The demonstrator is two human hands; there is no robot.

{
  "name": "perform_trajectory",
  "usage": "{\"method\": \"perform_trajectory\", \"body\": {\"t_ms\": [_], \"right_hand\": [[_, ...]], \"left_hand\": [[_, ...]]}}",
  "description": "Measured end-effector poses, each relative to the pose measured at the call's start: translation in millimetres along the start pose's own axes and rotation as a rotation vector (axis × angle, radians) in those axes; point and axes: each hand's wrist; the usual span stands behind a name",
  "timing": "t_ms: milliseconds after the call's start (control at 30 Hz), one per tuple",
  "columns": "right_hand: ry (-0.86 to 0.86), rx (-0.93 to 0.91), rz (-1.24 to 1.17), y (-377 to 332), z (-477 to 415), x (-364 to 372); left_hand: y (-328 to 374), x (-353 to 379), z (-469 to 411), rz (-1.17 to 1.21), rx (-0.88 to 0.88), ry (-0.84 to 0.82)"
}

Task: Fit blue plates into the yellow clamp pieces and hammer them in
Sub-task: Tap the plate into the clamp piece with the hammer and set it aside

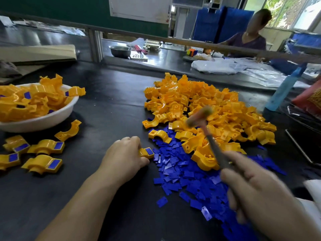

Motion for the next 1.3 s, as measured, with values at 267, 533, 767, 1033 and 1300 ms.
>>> {"method": "perform_trajectory", "body": {"t_ms": [267,533,767,1033,1300], "right_hand": [[-0.015,-0.2,0.365,-9,-8,48],[-0.073,-0.19,0.457,-10,-22,41],[-0.143,-0.226,0.556,-13,-36,58],[0.109,-0.179,0.29,1,-37,23],[0.487,0.115,0.614,54,-48,-18]], "left_hand": [[-3,0,-1,0.074,0.008,0.001],[-2,0,-1,0.087,0.001,0.0],[0,-3,1,0.101,-0.02,-0.025],[0,-3,1,0.069,-0.059,-0.042],[-6,-24,-2,1.505,-0.133,0.064]]}}
Point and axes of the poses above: each hand's wrist, its own z-axis away from the middle knuckle, its own x-axis out of the palm, y = z × x, and after that the axes turned 8 degrees about -y, right-handed
